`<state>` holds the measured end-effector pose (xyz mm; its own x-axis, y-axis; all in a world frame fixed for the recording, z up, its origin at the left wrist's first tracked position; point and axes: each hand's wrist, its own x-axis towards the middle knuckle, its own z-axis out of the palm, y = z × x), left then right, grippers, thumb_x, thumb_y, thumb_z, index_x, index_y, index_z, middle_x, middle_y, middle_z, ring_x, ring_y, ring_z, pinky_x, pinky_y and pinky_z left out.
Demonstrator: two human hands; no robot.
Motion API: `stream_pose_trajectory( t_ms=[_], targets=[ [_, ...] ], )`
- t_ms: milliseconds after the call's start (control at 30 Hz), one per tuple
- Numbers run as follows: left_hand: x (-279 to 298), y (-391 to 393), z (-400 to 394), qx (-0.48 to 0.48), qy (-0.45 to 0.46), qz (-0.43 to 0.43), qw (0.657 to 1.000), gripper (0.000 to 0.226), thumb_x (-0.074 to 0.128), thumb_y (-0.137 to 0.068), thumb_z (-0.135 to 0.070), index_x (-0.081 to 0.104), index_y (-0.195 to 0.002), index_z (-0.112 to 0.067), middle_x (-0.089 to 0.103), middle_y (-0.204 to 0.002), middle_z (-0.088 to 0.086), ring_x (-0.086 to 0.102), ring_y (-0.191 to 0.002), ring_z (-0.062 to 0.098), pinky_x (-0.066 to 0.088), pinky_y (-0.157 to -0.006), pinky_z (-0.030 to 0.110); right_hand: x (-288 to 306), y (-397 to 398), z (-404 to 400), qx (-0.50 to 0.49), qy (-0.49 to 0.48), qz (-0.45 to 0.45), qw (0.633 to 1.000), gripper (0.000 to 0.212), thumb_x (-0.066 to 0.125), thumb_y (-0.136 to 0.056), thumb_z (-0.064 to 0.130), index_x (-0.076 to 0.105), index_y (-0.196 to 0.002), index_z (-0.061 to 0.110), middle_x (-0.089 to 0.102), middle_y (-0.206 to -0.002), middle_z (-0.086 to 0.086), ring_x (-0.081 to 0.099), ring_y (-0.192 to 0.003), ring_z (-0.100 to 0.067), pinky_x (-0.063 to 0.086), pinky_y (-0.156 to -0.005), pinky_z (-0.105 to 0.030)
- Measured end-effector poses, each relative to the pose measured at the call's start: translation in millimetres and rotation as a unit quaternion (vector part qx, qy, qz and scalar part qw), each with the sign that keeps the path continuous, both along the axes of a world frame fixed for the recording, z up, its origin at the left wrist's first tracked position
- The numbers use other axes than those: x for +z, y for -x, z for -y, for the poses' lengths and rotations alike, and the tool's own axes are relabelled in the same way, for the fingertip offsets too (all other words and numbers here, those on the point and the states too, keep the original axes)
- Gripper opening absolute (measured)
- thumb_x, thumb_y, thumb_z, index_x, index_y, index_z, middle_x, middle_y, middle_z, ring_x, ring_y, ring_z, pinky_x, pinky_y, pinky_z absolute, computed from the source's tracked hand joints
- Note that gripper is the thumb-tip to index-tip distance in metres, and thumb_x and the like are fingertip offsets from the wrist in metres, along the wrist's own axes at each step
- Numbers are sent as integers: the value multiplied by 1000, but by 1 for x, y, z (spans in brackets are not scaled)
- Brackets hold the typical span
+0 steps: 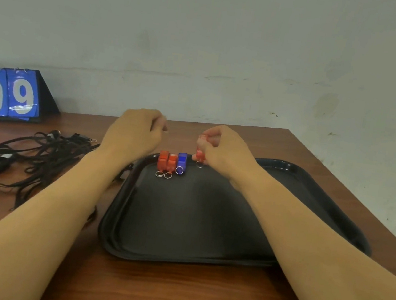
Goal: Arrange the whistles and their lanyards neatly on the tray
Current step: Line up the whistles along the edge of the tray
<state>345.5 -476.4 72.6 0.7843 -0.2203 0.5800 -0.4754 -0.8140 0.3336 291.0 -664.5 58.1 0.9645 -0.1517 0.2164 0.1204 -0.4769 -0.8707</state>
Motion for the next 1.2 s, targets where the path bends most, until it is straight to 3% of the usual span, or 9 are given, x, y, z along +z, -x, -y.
stream_pose_trajectory(
  t_ms=[67,167,267,400,533,667,833,1000,1200],
  targets=[
    [-5,-5,-7,20,4,-16,1000,32,43,-104,-26,74,-97,-19,63,-76,-8,59,-70,10,48,-74,32,0,1,-1,21,-25,-16,999,20,61,-99,21,56,-118,18,69,-101,0,74,-91,-17,58,-92,-39],
    [-15,-13,-12,29,-20,-53,998,34,43,-104,-28,74,-95,-18,61,-73,-10,53,-63,5,43,-67,29,-1,3,-2,19,34,-35,999,21,62,-98,27,57,-117,20,67,-110,1,71,-92,-18,57,-78,-30],
    [-21,-18,-12,23,-39,-77,996,34,45,-103,-30,73,-93,-16,68,-79,-2,56,-62,7,40,-59,26,-1,2,-1,-4,71,-28,997,22,63,-97,32,57,-116,23,65,-114,5,67,-100,-18,54,-90,-35],
    [-21,-19,-12,26,-39,-72,996,32,46,-99,-31,73,-88,-17,73,-86,2,65,-73,18,46,-68,30,-3,-3,0,6,75,-35,997,20,66,-95,25,62,-114,21,69,-111,2,71,-98,-20,56,-94,-43],
    [-21,-20,-11,21,-34,-66,997,34,44,-98,-30,73,-87,-17,74,-88,4,68,-79,20,53,-73,33,-6,-5,0,14,45,-69,996,22,64,-97,17,61,-119,15,67,-116,-5,75,-86,-20,62,-82,-37],
    [-23,-22,-10,4,-39,-80,996,35,43,-99,-28,74,-89,-15,76,-89,5,70,-79,19,54,-68,29,-4,-4,-2,14,93,-88,992,23,61,-100,27,58,-122,22,62,-113,4,75,-70,-10,56,-61,-18],
    [-24,-20,-8,22,-71,-88,993,34,43,-101,-29,73,-93,-14,70,-86,7,57,-65,12,33,-52,23,-7,-5,-9,-1,131,-63,989,23,61,-99,29,60,-121,21,67,-112,1,74,-72,-11,60,-67,-23],
    [-22,-17,-6,28,-73,-87,993,33,42,-103,-32,71,-101,-17,66,-91,3,62,-81,20,42,-68,32,-3,-8,-13,-6,131,-96,987,15,62,-98,27,60,-112,20,68,-110,-2,72,-79,-15,62,-83,-36],
    [-24,-18,-8,32,-72,-103,992,33,41,-102,-33,71,-104,-20,70,-101,5,65,-87,24,51,-77,36,-6,-9,-16,-29,212,-83,973,23,57,-100,35,60,-120,24,65,-112,1,68,-83,-20,58,-88,-36]
  ],
)
